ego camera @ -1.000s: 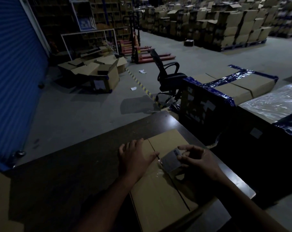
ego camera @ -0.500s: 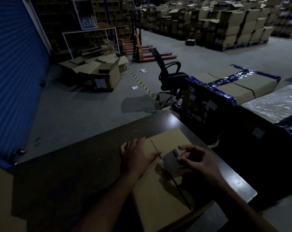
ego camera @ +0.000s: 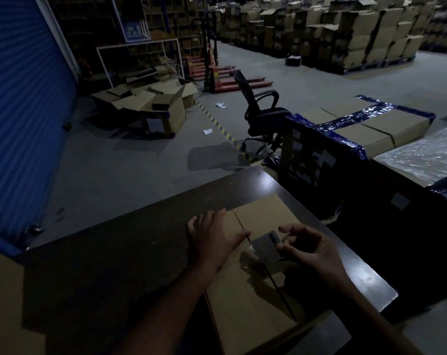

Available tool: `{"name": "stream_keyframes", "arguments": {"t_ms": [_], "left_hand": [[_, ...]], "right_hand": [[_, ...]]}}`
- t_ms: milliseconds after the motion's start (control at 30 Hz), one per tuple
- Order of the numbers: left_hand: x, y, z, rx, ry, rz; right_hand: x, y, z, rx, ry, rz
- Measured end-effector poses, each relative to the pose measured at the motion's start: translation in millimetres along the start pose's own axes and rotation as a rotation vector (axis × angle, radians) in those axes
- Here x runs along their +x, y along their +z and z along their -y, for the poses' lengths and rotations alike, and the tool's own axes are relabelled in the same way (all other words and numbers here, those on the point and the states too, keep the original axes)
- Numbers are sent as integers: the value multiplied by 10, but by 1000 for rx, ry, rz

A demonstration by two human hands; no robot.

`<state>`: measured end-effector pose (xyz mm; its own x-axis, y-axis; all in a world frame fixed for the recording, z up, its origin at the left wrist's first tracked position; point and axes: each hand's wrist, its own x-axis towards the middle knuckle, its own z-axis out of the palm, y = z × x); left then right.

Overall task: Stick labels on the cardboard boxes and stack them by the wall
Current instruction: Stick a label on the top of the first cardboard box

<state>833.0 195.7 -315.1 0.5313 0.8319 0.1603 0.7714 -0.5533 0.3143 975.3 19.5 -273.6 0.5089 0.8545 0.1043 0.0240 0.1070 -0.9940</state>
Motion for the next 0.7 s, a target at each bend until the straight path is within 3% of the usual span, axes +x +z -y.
{"name": "stream_keyframes", "arguments": {"t_ms": [700], "left_hand": [[-25, -27, -2, -27, 12, 6]], "right_hand": [[-191, 7, -11, -8, -46, -81]]}}
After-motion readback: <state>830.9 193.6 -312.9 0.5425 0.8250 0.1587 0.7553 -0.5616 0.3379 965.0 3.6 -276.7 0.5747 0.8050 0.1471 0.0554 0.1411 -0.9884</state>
